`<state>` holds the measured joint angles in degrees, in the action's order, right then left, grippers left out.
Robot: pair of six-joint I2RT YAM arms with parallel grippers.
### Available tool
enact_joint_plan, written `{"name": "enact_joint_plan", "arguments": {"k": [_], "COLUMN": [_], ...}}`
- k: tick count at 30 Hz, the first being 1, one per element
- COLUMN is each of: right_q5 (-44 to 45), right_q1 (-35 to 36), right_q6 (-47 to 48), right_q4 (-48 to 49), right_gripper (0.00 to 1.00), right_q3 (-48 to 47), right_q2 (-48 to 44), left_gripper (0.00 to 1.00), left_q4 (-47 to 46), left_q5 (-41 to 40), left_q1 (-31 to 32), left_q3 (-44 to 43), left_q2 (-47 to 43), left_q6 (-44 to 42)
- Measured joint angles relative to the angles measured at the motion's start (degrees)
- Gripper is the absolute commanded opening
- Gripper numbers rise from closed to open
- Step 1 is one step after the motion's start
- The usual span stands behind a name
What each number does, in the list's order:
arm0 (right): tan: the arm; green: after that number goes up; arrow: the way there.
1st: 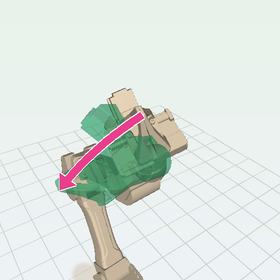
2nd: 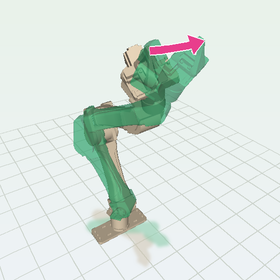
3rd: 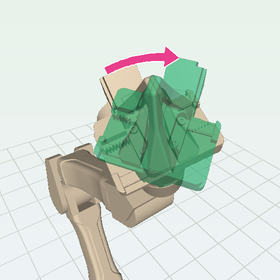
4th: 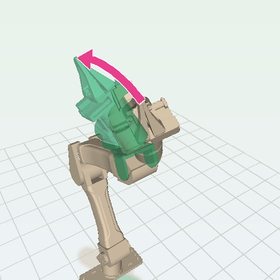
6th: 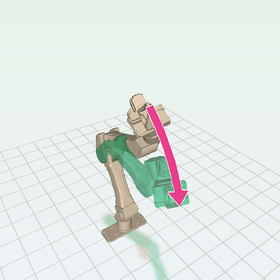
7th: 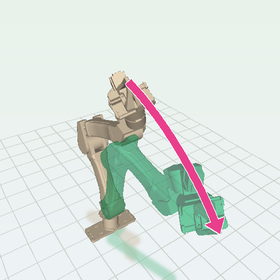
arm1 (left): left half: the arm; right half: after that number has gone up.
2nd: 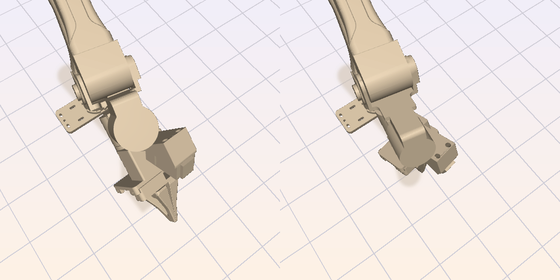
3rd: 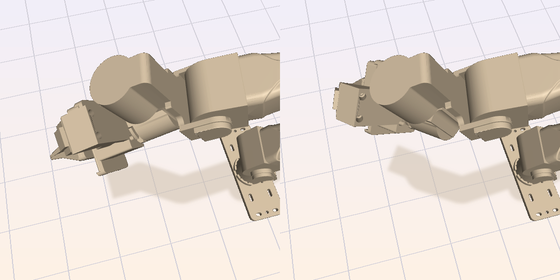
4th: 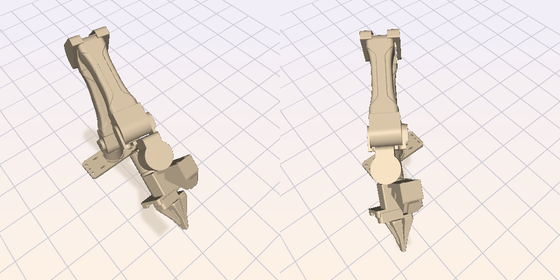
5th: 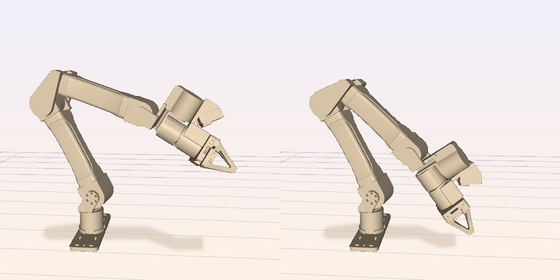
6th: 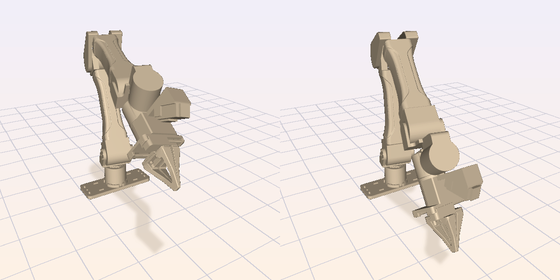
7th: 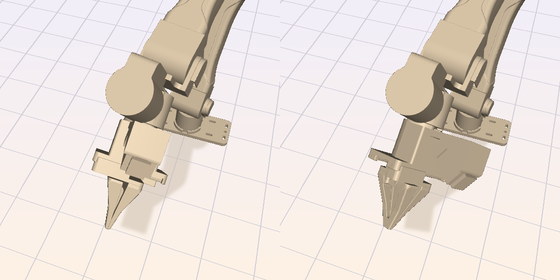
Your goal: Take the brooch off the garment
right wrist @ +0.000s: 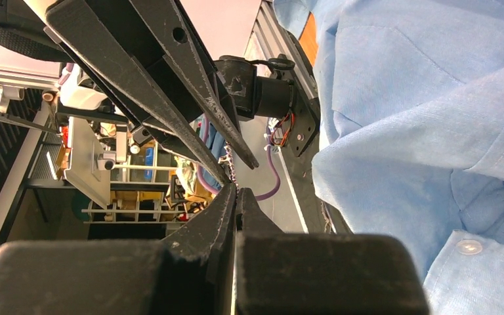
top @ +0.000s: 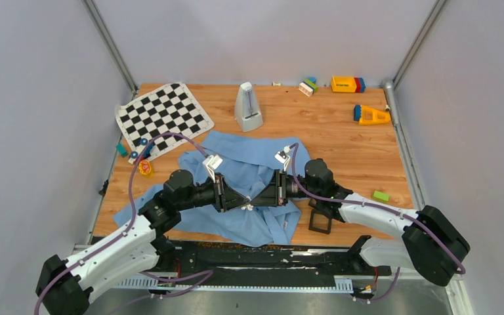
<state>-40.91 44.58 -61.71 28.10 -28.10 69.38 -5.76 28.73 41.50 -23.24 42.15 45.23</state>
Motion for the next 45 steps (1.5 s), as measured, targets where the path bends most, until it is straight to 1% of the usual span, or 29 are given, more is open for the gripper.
{"name": "enact_joint_plan", "arguments": {"k": [5, 7, 9, 10, 13, 15, 16, 18, 20, 21, 22, 24, 25, 27, 32, 34, 36, 38, 43, 45], "right_q5": [-0.13, -0.17, -0.17, -0.2, -0.44, -0.74, -0.87, -1.16, -1.27, -1.27, -1.31, -1.53, -1.64, -1.81, -2.1, -2.1, -2.1, -2.08, -2.14, -2.29], "right_q1": [-0.02, -0.02, -0.02, -0.02, -0.07, -0.33, -0.44, -0.66, -0.79, -0.81, -0.85, -0.9, -0.9, -0.9, -0.96, -1.01, -1.14, -1.16, -1.16, -1.16], "right_q6": [-0.15, -0.15, -0.15, -0.13, -0.02, 0.04, 0.07, 0.11, 0.24, 0.26, 0.28, 0.26, 0.26, 0.26, 0.28, 0.39, 0.44, 0.5, 0.48, 0.48], "right_q4": [0.02, 0.0, 0.0, 0.02, -0.28, -0.35, -0.35, -0.35, -0.35, -0.35, -0.35, -0.35, -0.35, -0.35, -0.33, -0.35, -0.31, -0.33, -0.09, 0.07], "right_gripper": [0.0, 0.0, 0.0, 0.0, 0.0, 0.0, 0.0, 0.0, 0.0, 0.0, 0.0, 0.0, 0.0, 0.0, 0.0, 0.0, 0.0, 0.0, 0.0, 0.0], "right_q3": [0.0, 0.0, 0.0, 0.0, 0.0, 0.0, 0.0, 0.0, 0.0, 0.02, 0.04, 0.09, 0.09, 0.11, 0.15, 0.15, 0.2, 0.2, 0.44, 0.55], "right_q2": [0.02, 0.02, 0.02, 0.02, 0.02, 0.02, 0.02, 0.02, 0.0, 0.0, 0.0, -0.04, -0.13, -0.44, -2.4, -3.15, -3.58, -3.82, -3.82, -3.82], "left_gripper": [0.2, 0.22, 0.29, 0.34, 0.41, 0.48, 0.55, 0.61, 0.63, 0.63, 0.6, 0.53, 0.49, 0.43, 0.41, 0.39, 0.31, 0.27, 0.23, 0.13], "left_q4": [2.47, 3.87, 4.94, 5.29, 6.64, 7.89, 8.35, 9.11, 9.4, 9.31, 9.07, 8.04, 6.64, 5.18, 3.17, 2.84, 2.19, 1.05, -1.7, -2.86], "left_q5": [-0.35, -0.59, -0.85, -1.01, -1.81, -2.4, -2.75, -3.43, -3.58, -3.54, -3.43, -3.19, -2.6, -1.95, -1.44, -1.38, -1.36, -1.14, -0.52, -0.26], "left_q1": [0.11, 0.15, 0.2, 0.26, 0.31, 0.28, 0.28, 0.28, 0.24, 0.26, 0.24, 0.24, 0.26, 0.26, 0.2, 0.17, 0.17, 0.2, 0.2, 0.17], "left_q3": [-1.22, -1.84, -2.29, -2.43, -2.43, -2.43, -2.43, -2.43, -2.4, -2.36, -2.23, -1.73, -1.07, -0.31, 1.55, 2.12, 2.47, 2.93, 3.48, 3.5], "left_q2": [-0.46, -0.61, -0.81, -0.9, -1.64, -2.93, -3.63, -5.53, -7.19, -7.72, -8.13, -8.57, -8.68, -8.5, -7.93, -8.0, -8.11, -8.11, -7.89, -7.52], "left_q6": [-1.38, -2.05, -2.34, -2.4, -2.34, -2.14, -2.14, -1.64, -1.25, -0.96, -0.46, 0.2, 1.36, 2.43, 4.48, 5.31, 5.99, 6.86, 8.31, 8.61]}}
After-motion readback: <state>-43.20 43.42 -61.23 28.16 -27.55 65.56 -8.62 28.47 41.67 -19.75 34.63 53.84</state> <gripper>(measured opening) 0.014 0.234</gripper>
